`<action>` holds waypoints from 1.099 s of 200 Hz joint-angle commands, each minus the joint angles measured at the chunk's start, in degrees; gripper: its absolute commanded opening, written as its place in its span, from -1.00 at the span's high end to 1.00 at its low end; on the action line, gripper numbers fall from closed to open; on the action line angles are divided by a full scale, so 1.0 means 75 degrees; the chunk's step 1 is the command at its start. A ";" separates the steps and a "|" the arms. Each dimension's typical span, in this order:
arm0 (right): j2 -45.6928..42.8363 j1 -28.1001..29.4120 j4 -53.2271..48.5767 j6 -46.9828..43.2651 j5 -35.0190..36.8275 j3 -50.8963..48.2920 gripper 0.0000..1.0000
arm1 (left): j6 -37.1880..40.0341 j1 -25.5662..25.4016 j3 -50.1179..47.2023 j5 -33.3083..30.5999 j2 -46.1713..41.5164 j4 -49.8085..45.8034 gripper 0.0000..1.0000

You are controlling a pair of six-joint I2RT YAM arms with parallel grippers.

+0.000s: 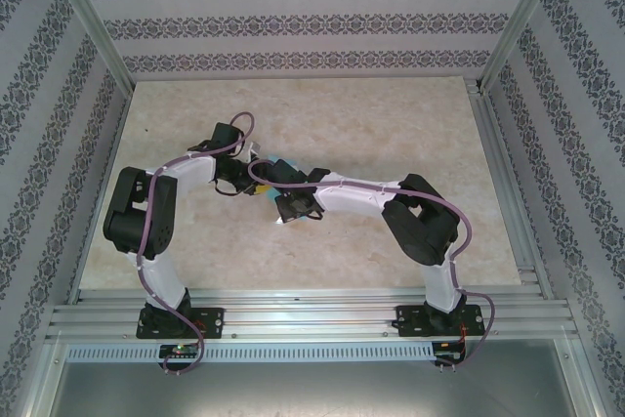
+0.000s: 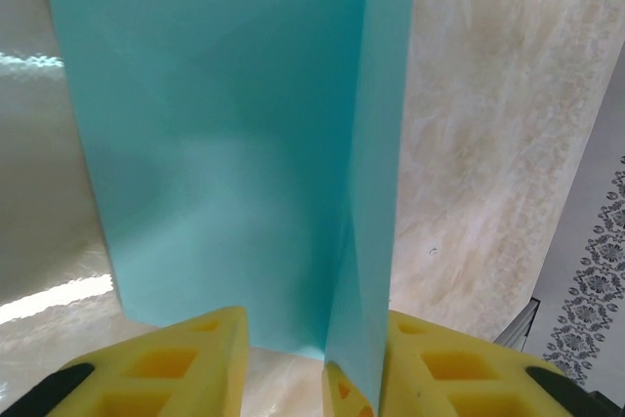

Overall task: Fold a paper plane with a square sheet of paper (fold left side to right side)
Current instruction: Fourth fold the wing at the center of the table.

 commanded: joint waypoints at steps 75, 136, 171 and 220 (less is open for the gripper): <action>-0.0378 -0.0040 -0.0034 -0.0262 0.0079 -0.0089 0.78 | -0.0005 -0.0448 0.0461 -0.0179 0.0305 -0.0142 0.96; -0.0199 0.0401 -0.0655 -0.0724 0.1372 0.0132 0.44 | -0.0065 -0.0449 0.0506 -0.0141 0.0326 -0.0187 1.00; 0.0128 0.0544 -0.0776 -0.0830 0.1815 0.0322 0.43 | -0.0023 -0.0451 0.0527 -0.0106 0.0350 -0.0244 1.00; 0.0491 0.0595 -0.0788 -0.0871 0.1826 0.0424 0.46 | -0.0033 -0.0453 0.0568 -0.0105 0.0394 -0.0269 1.00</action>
